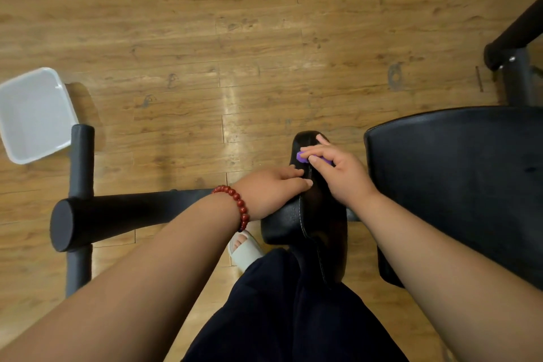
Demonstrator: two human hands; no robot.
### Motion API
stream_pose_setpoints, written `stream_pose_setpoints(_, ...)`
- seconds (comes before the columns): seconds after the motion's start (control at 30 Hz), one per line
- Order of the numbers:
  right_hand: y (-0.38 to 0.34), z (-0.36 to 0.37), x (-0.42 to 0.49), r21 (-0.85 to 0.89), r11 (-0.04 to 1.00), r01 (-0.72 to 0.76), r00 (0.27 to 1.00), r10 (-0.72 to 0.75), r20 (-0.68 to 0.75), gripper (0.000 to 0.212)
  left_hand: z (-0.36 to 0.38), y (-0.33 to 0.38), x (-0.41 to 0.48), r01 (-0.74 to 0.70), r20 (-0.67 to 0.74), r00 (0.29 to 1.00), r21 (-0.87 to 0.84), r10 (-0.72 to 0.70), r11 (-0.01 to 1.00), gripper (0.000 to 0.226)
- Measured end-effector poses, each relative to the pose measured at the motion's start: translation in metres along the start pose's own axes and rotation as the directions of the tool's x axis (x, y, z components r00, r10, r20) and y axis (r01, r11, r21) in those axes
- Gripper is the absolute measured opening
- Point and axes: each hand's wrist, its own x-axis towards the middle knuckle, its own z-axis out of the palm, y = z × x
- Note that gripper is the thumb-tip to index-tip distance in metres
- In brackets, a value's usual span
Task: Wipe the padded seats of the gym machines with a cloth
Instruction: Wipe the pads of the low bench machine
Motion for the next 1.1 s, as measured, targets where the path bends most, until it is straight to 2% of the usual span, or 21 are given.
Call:
stream_pose_setpoints(0.17, -0.005, 0.010, -0.024, 0.190, 0.978, -0.082, 0.989, 0.102, -0.102, 0.031, 0.009, -0.005, -0.017, -0.075, -0.132, 0.988, 0.067, 0.084, 0.995, 0.039)
stream_pose_setpoints(0.27, -0.006, 0.020, -0.041, 0.326, 0.943, -0.060, 0.968, 0.135, -0.213, 0.032, 0.017, -0.009, -0.025, -0.155, -0.250, 0.951, 0.127, 0.183, 0.980, 0.033)
stream_pose_setpoints(0.37, -0.010, 0.027, -0.056, 0.398, 0.916, -0.043, 0.944, 0.167, -0.284, 0.031, 0.021, -0.011, -0.028, -0.204, -0.304, 0.915, 0.222, 0.267, 0.953, 0.034)
stream_pose_setpoints(0.57, -0.015, 0.041, -0.080, 0.417, 0.909, -0.003, 0.901, 0.183, -0.394, 0.029, 0.033, -0.017, -0.029, -0.291, -0.357, 0.823, 0.404, 0.442, 0.867, 0.040)
stream_pose_setpoints(0.7, -0.015, 0.048, -0.090, 0.375, 0.926, 0.039, 0.876, 0.149, -0.459, 0.027, 0.045, -0.025, -0.028, -0.305, -0.416, 0.763, 0.444, 0.495, 0.843, 0.046)
stream_pose_setpoints(0.87, -0.007, 0.056, -0.104, 0.372, 0.926, 0.061, 0.860, 0.140, -0.491, 0.024, 0.058, -0.028, -0.032, -0.299, -0.471, 0.694, 0.498, 0.544, 0.814, 0.041)
stream_pose_setpoints(0.93, -0.002, 0.062, -0.115, 0.343, 0.938, 0.054, 0.856, 0.133, -0.500, 0.026, 0.062, -0.028, -0.037, -0.281, -0.406, 0.664, 0.642, 0.627, 0.713, 0.041)
stream_pose_setpoints(0.97, 0.002, 0.065, -0.120, 0.316, 0.947, 0.055, 0.853, 0.120, -0.508, 0.028, 0.063, -0.029, -0.040, -0.257, -0.323, 0.660, 0.751, 0.678, 0.608, 0.042)
stream_pose_setpoints(1.03, 0.010, 0.072, -0.133, 0.243, 0.970, 0.030, 0.843, 0.106, -0.527, 0.033, 0.062, -0.029, -0.043, -0.227, -0.150, 0.698, 0.881, 0.701, 0.414, 0.047)
stream_pose_setpoints(1.1, 0.020, 0.082, -0.145, 0.157, 0.987, 0.020, 0.844, 0.068, -0.533, 0.040, 0.053, -0.025, -0.046, -0.245, -0.050, 0.728, 0.913, 0.684, 0.328, 0.051)
